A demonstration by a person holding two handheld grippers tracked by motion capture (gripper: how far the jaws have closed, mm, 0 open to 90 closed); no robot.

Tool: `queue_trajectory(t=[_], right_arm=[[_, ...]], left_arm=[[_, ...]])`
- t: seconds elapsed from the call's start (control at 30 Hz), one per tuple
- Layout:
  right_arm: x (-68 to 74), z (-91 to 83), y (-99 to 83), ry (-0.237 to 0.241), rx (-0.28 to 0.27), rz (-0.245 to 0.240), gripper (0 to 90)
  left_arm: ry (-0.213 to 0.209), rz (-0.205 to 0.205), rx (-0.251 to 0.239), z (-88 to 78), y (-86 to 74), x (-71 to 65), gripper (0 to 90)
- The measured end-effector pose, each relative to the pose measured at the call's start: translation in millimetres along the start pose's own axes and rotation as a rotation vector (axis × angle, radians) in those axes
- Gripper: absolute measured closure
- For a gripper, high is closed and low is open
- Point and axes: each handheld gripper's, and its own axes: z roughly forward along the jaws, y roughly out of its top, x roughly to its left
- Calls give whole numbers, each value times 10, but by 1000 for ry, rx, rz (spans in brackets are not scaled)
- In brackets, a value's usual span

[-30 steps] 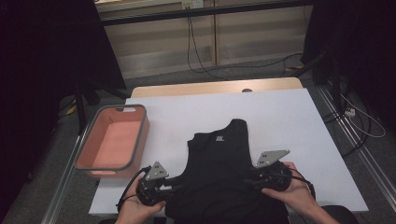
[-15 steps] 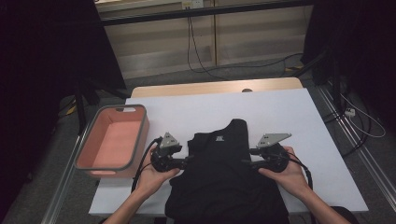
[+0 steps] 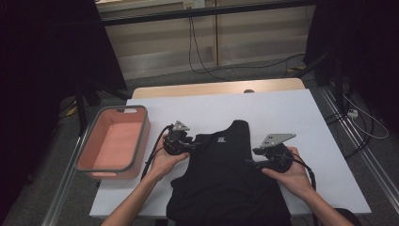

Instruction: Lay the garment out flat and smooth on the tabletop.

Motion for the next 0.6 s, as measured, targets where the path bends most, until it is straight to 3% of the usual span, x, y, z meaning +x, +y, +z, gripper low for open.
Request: queue_trajectory(t=[0.13,0.17,0.27,0.33,0.43,0.5,0.6], right_arm=[[-16,-2,-19,-4,8,8,467],[-16,-2,-20,-5,9,8,468],[-18,-7,-19,-9,6,7,468],[-28,-8,-21,-9,2,12,467],[-33,-7,-22,-10,3,12,468],[-26,-7,-23,-7,7,9,468],[-18,-8,-24,-6,9,6,468]], left_arm=[[-76,-62,36,59,48,15,854],[-73,-64,24,62,64,13,876],[-78,-88,-27,30,135,42,882],[-81,-126,-74,-12,203,95,882],[-44,-170,-140,-41,335,193,882],[-19,-190,-164,-28,423,265,882],[-4,-225,-155,43,538,367,881]])
